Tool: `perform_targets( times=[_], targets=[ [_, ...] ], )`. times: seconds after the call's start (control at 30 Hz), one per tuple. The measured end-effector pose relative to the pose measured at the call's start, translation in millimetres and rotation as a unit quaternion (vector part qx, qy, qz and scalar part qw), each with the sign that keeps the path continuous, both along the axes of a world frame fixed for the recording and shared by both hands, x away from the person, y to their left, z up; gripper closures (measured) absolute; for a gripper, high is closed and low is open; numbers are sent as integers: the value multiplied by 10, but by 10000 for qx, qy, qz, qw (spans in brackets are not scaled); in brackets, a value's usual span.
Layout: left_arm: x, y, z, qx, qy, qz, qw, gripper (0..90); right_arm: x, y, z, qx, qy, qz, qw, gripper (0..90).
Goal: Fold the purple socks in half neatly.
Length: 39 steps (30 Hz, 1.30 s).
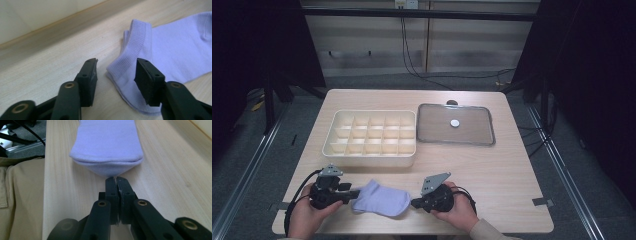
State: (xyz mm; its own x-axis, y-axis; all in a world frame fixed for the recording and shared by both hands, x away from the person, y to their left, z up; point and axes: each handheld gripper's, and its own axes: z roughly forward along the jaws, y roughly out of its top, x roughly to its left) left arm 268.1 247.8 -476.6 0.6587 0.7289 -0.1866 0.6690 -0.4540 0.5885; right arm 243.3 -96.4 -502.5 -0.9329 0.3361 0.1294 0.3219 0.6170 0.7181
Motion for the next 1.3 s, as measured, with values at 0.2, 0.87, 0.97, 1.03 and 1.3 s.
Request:
perform_targets(
  times=[0.2,0.87,0.97,1.03,1.3],
  targets=[
    [7,-5,9,145,47,101,9998,556,-31,-14,-5,26,-8,-41,10000,879],
    [45,-75,-46,280,169,39,9995,637,-45,-15,-17,78,-69,-61,9999,881],
    [42,-78,-41,310,205,49,9993,669,-47,-11,-14,64,-68,-61,9999,883],
    [40,-85,-36,359,219,39,9991,703,-48,-10,-14,63,-65,-65,9999,883],
    [33,-139,-27,350,388,79,9986,809,-46,-6,-19,84,-52,-74,9999,883]
  ],
)
